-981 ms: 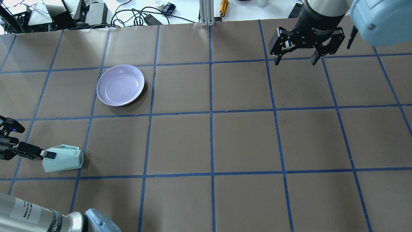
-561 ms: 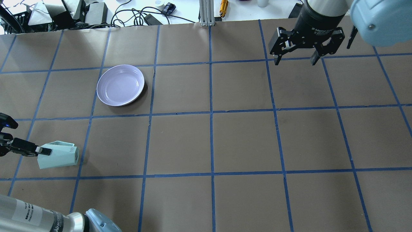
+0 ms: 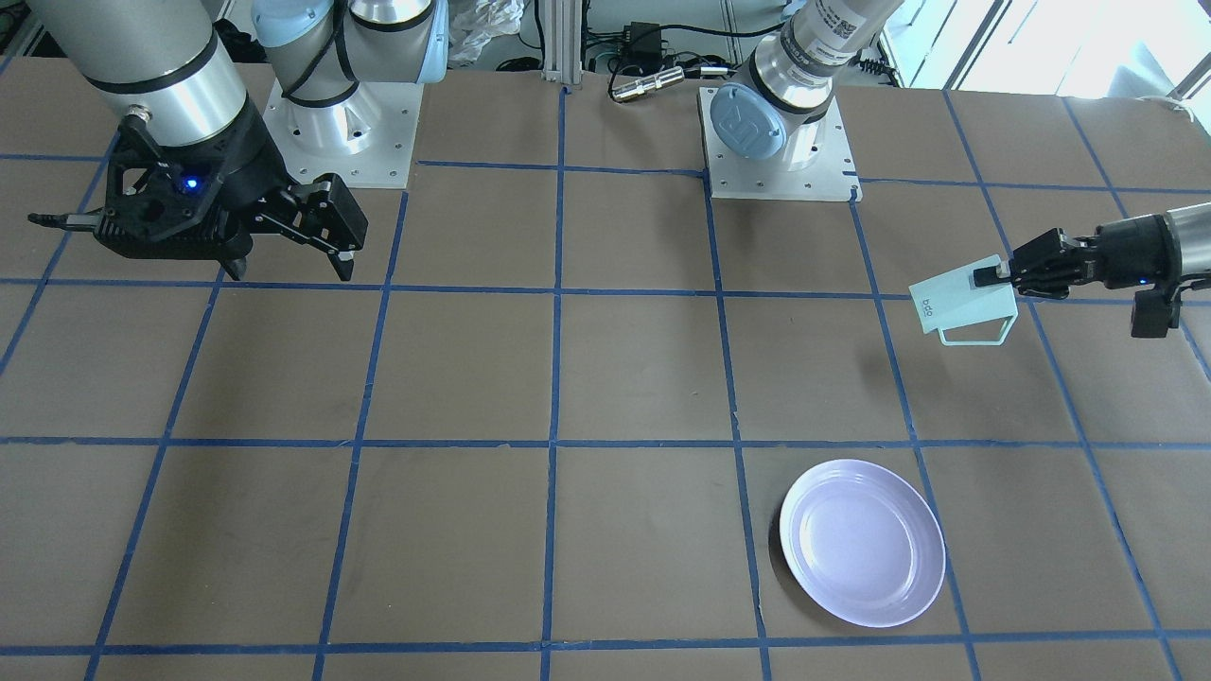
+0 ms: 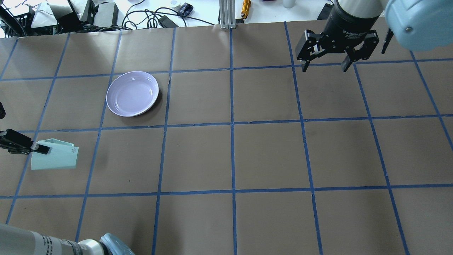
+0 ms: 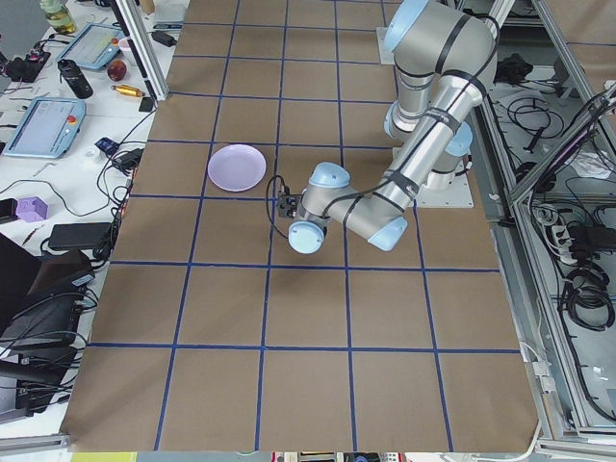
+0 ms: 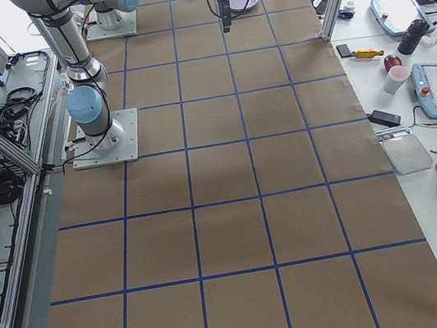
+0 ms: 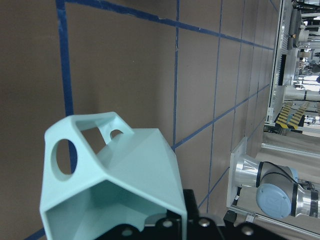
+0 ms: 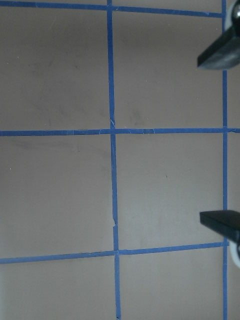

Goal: Flip cup and place on plate
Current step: 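Lift the cup with the left gripper and carry it toward the plate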

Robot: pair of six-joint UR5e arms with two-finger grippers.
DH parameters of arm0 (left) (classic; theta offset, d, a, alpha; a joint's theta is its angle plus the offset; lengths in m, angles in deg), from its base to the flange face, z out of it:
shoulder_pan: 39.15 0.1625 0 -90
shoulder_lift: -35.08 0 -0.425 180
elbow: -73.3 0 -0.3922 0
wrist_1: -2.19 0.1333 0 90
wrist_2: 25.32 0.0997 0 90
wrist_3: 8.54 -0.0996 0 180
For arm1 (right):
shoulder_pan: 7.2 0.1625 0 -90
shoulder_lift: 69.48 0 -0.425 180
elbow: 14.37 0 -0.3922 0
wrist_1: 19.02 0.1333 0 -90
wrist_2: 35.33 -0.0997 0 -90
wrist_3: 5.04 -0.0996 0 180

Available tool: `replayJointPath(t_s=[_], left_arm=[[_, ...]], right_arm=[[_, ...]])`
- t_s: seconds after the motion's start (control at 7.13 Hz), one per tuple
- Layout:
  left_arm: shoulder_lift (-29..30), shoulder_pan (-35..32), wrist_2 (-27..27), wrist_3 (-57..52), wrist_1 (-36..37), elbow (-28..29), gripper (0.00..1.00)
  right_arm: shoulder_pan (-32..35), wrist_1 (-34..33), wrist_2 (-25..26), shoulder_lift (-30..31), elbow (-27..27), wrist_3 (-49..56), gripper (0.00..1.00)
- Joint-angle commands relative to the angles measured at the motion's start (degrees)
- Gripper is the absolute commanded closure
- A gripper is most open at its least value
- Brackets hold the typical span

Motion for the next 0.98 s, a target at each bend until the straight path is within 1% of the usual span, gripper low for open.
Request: replayJointPath(t_s=[0.0,0.14,0.42,0.56,0.7,0.84], left_arm=[[-6.26,-5.81,0.28,12.62,0.52,0.98,1.00],[-8.29,-10.01,0.28,18.61,0.78,1.59,1.00],[-11.45,-18.19,1.24,29.43,4.46,2.82,1.00],[-12.51,-22.06,6.20,33.31,9.79,2.83,1.00],[-12.87,-25.49,8.34,37.27,13.15,2.83,1.00],[-12.79,-28.13,8.80,41.31,17.10,2.83,1.00]], right_arm=[[0.00,0.00,-0.08,0.00,0.00,-0.07,0.00],[0.00,0.00,0.00,0.00,0.00,-0.07,0.00],[0.00,0.00,-0.08,0.00,0.00,-0.07,0.00],[0.00,0.00,0.00,0.00,0.00,-0.07,0.00],[0.00,0.00,0.00,0.00,0.00,-0.07,0.00],[0.00,0.00,0.00,0.00,0.00,-0.07,0.00]])
